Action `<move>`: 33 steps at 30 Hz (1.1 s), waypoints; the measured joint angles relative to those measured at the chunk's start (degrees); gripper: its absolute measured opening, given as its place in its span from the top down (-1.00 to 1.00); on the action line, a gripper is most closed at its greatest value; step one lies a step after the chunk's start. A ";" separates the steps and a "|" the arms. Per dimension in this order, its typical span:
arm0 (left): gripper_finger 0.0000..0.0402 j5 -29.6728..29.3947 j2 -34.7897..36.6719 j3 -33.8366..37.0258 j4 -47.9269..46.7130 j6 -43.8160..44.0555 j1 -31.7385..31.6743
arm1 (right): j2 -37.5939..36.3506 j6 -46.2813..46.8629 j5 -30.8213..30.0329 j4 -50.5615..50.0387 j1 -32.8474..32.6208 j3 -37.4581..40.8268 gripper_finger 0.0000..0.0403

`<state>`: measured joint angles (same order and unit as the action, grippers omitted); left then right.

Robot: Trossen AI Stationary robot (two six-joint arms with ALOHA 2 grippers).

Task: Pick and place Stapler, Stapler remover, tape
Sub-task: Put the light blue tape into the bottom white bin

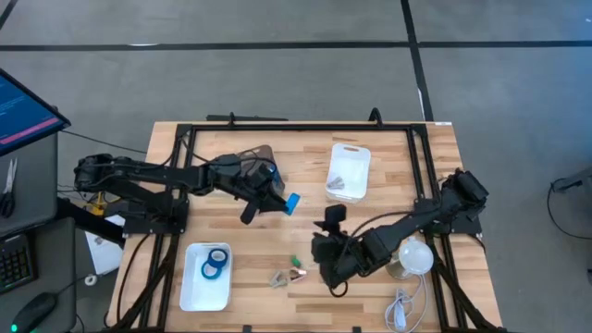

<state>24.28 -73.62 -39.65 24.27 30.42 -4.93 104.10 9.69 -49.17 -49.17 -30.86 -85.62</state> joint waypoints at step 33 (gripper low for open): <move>0.96 -66.07 21.61 0.08 -42.75 -11.31 52.36 | -41.25 -0.58 19.28 35.12 10.26 44.30 1.00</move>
<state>-41.79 -52.02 -39.57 -18.48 19.11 47.43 62.85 9.11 -29.89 -14.05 -20.59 -41.32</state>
